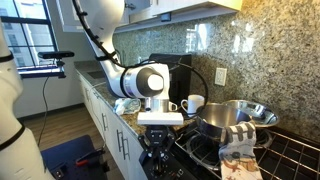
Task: Turn the left switch to the left
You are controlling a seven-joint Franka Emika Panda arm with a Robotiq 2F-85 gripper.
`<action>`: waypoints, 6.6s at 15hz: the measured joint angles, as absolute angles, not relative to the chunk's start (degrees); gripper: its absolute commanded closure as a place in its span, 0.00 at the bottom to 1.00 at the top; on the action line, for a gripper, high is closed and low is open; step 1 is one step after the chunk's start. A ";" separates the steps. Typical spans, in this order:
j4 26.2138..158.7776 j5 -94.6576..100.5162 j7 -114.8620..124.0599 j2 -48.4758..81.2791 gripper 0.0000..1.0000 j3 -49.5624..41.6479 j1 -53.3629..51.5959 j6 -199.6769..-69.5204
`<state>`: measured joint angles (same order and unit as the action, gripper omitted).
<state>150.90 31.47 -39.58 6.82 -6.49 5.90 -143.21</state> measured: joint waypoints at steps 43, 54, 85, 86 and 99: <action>150.72 -9.37 -49.48 6.30 0.94 -7.40 15.09 -145.13; 150.72 -9.38 -49.48 6.30 0.94 -7.40 15.10 -145.13; 150.74 -10.35 -49.21 8.82 0.23 -6.92 14.46 -147.23; 150.74 -10.78 -49.17 9.81 0.16 -6.50 14.39 -147.77; 149.86 -11.54 -47.87 10.79 0.00 -4.76 14.29 -149.18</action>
<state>149.86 -11.54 -47.87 10.79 -4.76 14.29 -149.18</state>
